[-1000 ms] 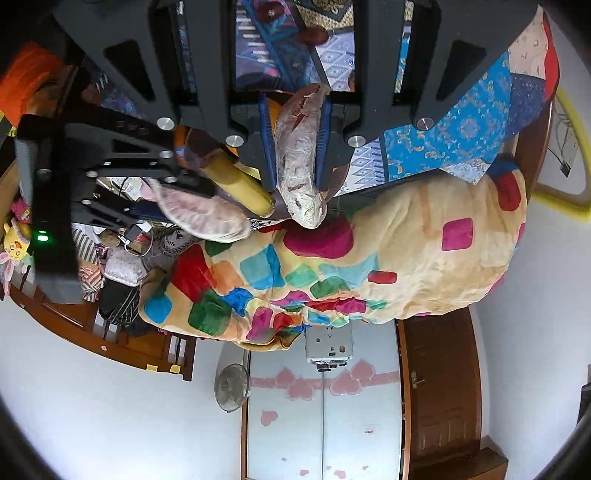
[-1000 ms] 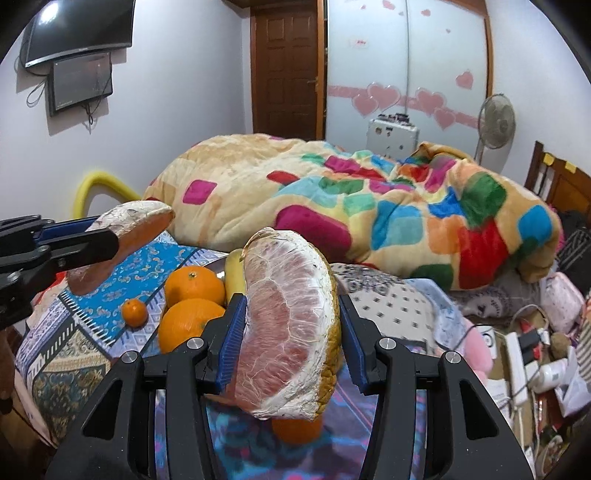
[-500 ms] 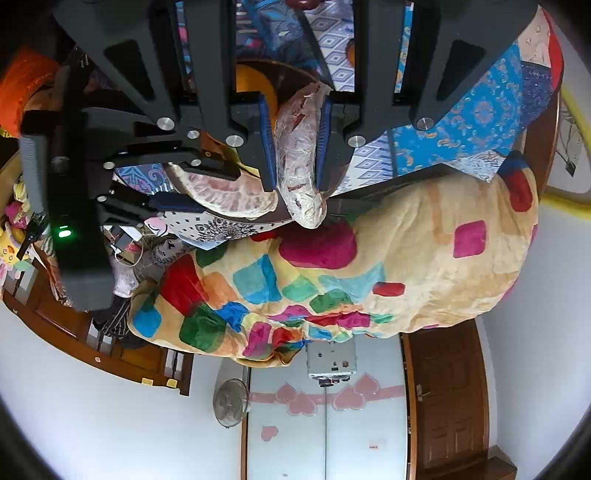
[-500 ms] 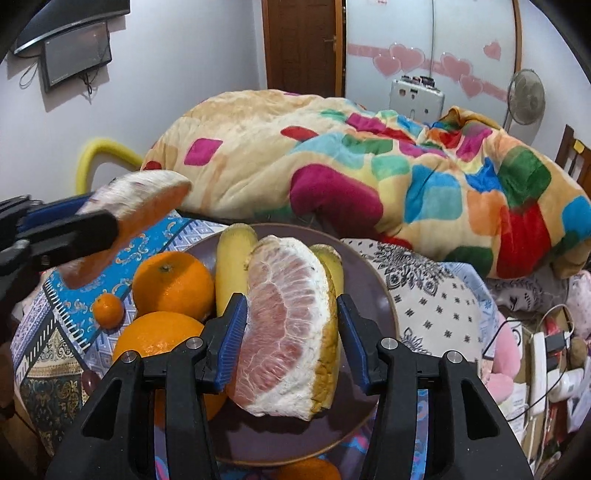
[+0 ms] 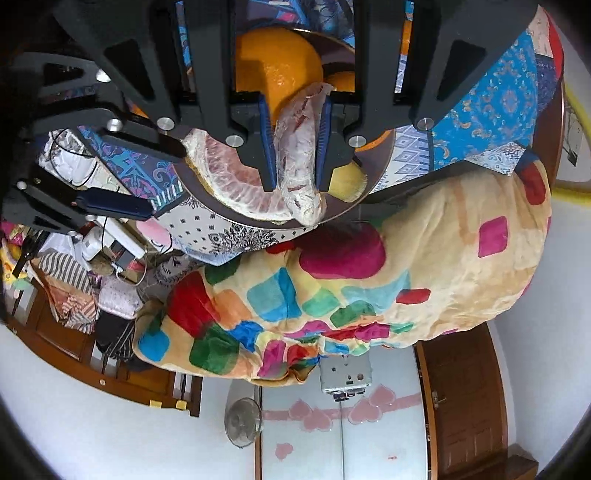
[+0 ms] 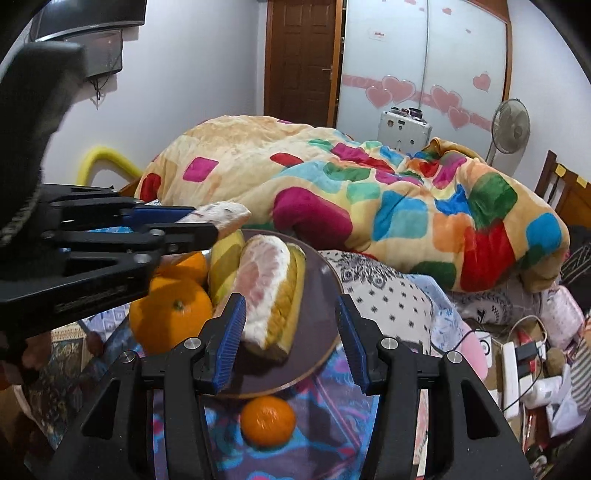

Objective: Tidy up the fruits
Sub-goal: 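Release the pomelo segment onto the plate with the right gripper while the left releases its segment, then grasp a small tangerine with the right gripper while the left gripper grasps another tangerine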

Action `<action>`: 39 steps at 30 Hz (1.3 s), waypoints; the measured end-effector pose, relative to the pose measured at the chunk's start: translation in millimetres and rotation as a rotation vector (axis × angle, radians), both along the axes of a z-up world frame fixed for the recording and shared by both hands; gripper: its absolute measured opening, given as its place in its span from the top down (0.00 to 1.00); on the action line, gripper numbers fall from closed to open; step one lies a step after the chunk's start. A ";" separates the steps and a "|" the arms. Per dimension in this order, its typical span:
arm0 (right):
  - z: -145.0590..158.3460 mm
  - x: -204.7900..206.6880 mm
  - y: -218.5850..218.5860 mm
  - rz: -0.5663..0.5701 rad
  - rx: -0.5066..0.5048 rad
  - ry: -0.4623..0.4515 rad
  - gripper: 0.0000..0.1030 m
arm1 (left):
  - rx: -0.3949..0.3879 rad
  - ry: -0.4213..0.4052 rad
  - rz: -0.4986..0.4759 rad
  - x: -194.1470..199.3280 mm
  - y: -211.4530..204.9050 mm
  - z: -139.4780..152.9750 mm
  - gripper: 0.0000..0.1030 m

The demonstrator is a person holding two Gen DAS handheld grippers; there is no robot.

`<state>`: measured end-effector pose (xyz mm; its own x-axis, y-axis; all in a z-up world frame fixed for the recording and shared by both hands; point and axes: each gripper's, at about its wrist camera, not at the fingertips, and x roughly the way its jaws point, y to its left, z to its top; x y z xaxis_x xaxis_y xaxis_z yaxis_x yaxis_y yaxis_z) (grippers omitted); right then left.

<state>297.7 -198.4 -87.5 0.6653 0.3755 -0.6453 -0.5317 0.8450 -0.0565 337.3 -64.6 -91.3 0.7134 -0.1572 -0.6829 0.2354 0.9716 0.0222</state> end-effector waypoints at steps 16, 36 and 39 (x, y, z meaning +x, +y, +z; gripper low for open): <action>5.9 -25.1 -14.6 -0.016 0.034 -0.028 0.52 | -0.048 -0.036 0.053 -48.5 28.1 18.5 0.62; -27.4 -55.1 -22.1 -0.056 0.034 0.019 0.49 | -0.059 0.088 0.177 -91.7 117.2 -29.2 0.47; -37.0 -51.6 -25.0 -0.062 0.027 0.046 0.49 | -0.057 0.123 0.178 -85.9 120.5 -43.1 0.47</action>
<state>246.2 -223.4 -124.6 0.6580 0.3519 -0.6658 -0.4798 0.8773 -0.0104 251.4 55.9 -134.4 0.6451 -0.0776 -0.7602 0.0581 0.9969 -0.0525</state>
